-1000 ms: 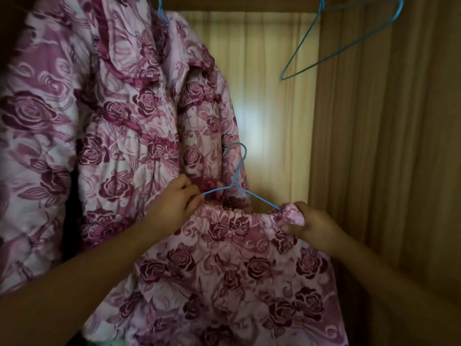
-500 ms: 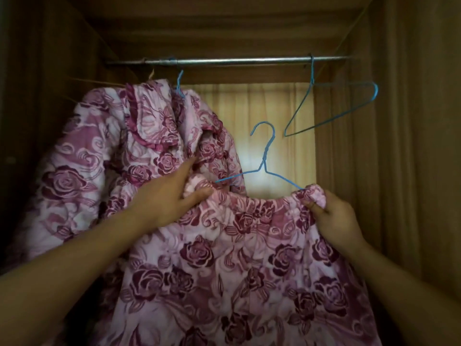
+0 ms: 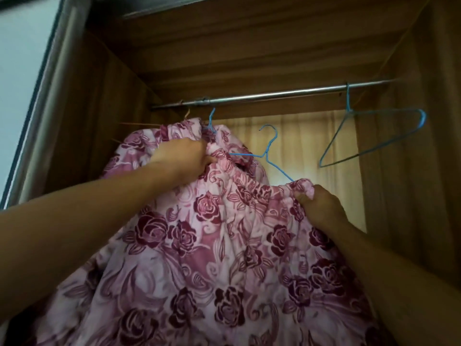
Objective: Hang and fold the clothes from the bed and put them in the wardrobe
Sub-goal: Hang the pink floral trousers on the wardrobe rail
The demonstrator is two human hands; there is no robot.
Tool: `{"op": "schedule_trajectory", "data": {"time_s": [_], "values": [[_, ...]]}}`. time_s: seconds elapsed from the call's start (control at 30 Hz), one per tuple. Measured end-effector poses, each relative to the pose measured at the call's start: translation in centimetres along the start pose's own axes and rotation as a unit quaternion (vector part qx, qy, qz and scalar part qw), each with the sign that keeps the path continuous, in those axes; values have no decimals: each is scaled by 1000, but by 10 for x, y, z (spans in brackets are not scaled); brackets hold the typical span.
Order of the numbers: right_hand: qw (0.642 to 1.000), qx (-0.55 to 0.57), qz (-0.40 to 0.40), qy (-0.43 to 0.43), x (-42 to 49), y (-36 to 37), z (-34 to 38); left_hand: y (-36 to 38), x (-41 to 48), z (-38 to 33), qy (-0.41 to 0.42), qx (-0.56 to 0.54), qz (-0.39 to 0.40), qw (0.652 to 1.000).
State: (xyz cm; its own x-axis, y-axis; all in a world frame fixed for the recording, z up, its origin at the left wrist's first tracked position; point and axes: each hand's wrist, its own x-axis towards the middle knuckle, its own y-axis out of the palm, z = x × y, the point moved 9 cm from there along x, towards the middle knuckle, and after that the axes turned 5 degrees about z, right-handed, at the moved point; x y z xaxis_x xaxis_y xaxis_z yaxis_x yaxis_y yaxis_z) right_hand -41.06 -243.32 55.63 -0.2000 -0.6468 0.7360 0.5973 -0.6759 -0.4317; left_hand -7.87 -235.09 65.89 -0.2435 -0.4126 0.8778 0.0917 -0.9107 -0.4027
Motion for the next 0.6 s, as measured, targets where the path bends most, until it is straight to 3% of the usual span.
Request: {"op": "schedule_trajectory", "data": {"time_s": [0.13,0.4,0.6], "values": [[1000,21,19,-8,23,10,4,-7,37,-4,-35,35,3,999],[983,58,165,-52,57,28,22,-26,95,-17,-58,86,-11,995],[983,68,148,-81,76,20,46,-26,121,-23,-80,87,3,993]]}}
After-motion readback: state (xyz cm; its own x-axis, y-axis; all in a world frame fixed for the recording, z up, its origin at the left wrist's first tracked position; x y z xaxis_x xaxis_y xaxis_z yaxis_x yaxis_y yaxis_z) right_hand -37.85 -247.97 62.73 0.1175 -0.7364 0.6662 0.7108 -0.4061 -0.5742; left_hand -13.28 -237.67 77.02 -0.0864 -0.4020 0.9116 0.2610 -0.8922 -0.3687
